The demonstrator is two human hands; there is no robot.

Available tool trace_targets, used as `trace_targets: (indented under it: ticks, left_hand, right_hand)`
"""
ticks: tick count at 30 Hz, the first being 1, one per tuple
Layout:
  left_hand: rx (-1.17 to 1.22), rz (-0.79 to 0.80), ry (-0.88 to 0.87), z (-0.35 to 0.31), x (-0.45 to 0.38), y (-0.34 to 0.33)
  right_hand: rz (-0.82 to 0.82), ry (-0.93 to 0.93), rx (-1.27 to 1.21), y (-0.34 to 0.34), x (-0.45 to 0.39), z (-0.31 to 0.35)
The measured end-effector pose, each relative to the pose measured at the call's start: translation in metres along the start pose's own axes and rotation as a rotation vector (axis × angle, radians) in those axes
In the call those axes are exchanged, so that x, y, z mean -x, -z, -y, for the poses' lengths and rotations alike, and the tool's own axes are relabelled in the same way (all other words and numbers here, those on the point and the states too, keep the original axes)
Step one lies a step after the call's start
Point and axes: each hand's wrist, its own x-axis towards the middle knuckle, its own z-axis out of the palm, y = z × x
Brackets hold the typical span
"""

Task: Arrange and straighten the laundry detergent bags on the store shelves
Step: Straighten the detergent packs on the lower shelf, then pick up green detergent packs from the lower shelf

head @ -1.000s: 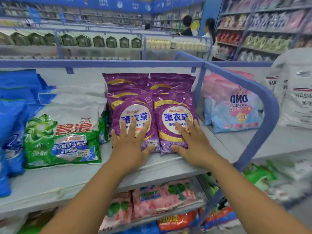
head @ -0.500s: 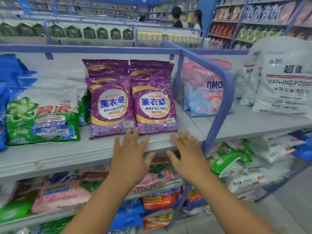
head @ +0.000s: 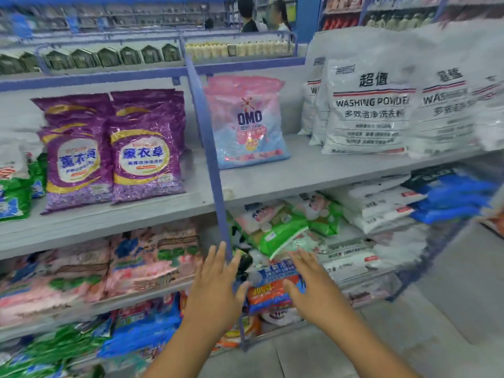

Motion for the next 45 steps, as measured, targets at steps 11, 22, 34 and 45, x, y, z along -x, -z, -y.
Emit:
trace_targets:
  ticks: [11,22,34,45]
  left_hand:
    - [0.121,0.101,0.003,-0.045,-0.068,-0.057]
    - [0.113,0.154,0.095,-0.052,-0.153,-0.098]
    - [0.703,-0.414,0.778,-0.091,-0.199,-0.119]
    - [1.089,-0.221,1.106,-0.099,-0.189,-0.123]
  right_hand:
    - [-0.002,-0.137,0.048,0.021,-0.043,-0.071]
    - [0.036,-0.144,0.191,0.045,-0.123,-0.113]
    - [0.24,-0.014,0.422,0.065,-0.253,-0.203]
    - [0.129,0.28,0.274,0.062,-0.286,-0.23]
